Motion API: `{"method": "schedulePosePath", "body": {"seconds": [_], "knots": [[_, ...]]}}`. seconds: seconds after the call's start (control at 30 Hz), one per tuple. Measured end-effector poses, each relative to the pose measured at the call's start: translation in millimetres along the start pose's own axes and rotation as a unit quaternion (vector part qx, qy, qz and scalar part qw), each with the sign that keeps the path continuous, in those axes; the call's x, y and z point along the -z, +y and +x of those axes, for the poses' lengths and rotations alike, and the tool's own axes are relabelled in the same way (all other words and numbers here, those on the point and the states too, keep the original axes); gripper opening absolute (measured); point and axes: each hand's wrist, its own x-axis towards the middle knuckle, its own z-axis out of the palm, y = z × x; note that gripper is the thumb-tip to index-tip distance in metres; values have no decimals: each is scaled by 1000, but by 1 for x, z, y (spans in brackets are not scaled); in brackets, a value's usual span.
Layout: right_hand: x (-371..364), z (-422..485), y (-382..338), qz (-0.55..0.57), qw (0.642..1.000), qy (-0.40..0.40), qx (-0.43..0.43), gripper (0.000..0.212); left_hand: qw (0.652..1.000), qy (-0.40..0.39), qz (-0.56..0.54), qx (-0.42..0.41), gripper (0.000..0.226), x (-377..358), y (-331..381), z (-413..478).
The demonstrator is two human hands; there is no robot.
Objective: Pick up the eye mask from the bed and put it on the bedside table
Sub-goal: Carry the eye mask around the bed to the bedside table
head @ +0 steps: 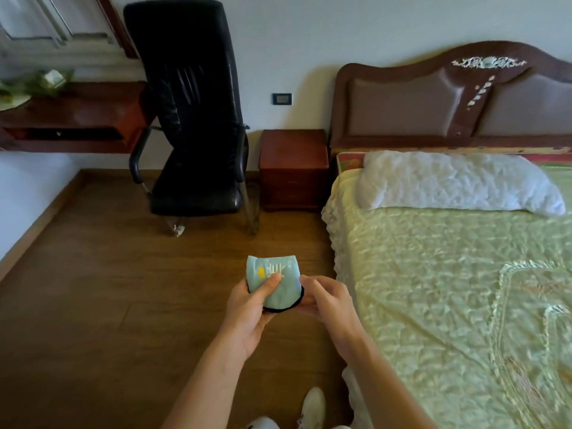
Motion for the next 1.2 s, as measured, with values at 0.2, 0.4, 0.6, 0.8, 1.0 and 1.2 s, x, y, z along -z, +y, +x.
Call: {"method": "schedulePosePath", "body": {"seconds": [0.2,0.4,0.6,0.8,1.0,1.2], "knots": [[30,83,-42,10,1000,8,0,26,1000,-6,-7,7,39,-53,42,70],[45,165,-66,7,1000,16,-5,27,1000,-11,-5,13,31,-86,78,146],[52,265,-105,26,1000,16,-7,26,999,-26,-12,21,32,-112,125,243],[44,393,-153,-4,999,49,-17,35,999,-48,-12,15,21,-139,199,361],[36,496,-196,-1,997,71,-20,27,998,-59,-4,8,36,-158,263,452],[38,568,-221,19,997,69,-20,29,998,-65,-5,23,35,-175,295,520]]}}
